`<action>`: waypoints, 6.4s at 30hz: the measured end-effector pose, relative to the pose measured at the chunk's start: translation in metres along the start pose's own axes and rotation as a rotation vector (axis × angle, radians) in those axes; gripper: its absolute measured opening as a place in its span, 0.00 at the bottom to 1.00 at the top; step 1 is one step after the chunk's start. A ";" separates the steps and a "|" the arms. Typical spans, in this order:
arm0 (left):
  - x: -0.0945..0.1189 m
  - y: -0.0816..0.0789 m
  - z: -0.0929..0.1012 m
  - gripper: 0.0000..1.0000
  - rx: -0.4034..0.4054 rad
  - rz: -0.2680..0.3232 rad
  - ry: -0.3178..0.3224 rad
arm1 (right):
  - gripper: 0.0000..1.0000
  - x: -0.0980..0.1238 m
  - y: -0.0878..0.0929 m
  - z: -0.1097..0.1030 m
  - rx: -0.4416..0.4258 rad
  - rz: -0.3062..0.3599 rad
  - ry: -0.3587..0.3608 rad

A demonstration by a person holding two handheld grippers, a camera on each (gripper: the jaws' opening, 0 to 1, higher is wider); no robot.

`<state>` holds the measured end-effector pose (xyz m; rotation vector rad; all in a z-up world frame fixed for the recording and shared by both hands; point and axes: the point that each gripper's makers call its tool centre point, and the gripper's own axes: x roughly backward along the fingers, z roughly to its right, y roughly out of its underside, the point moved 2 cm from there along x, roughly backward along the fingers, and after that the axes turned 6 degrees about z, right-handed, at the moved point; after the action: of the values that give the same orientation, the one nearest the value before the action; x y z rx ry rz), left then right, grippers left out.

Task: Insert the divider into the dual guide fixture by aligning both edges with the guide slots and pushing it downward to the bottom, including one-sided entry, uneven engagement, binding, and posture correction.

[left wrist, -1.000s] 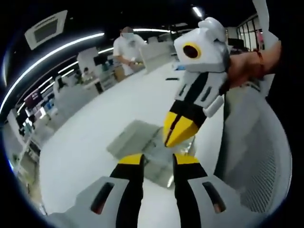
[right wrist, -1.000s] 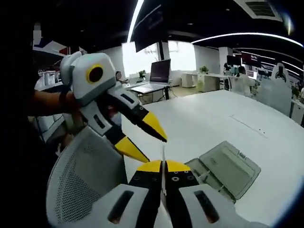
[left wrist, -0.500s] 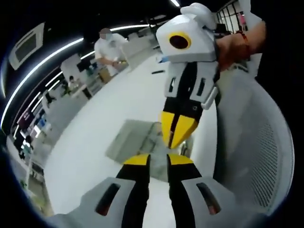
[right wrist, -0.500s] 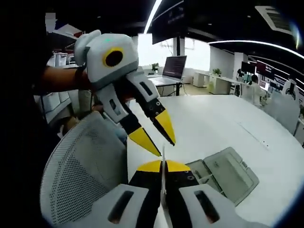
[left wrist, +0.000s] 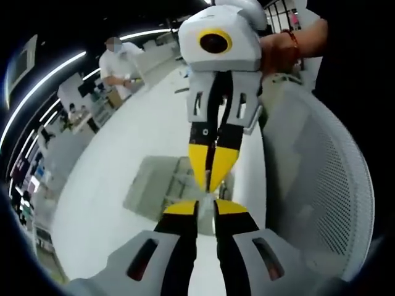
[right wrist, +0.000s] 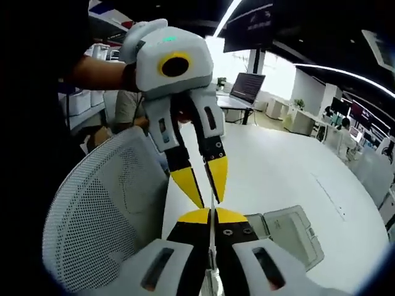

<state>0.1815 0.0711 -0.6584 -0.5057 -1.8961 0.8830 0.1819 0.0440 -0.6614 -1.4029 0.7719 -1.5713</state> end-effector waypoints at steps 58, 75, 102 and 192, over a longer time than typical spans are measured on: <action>-0.006 -0.002 0.008 0.00 -0.087 -0.022 0.058 | 0.00 -0.004 0.026 -0.001 0.096 -0.147 -0.038; -0.008 -0.005 -0.004 0.00 -0.081 -0.057 0.053 | 0.03 0.009 0.028 0.013 -0.026 -0.110 0.086; -0.024 0.023 -0.031 0.00 -0.118 -0.184 0.107 | 0.35 0.052 0.049 0.012 -0.292 -0.011 0.308; -0.061 0.045 -0.049 0.00 0.016 -0.369 0.362 | 0.32 0.051 0.058 0.007 -0.404 0.013 0.332</action>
<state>0.2519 0.0778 -0.7147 -0.2701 -1.5792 0.5230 0.2012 -0.0256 -0.6884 -1.4226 1.3551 -1.7263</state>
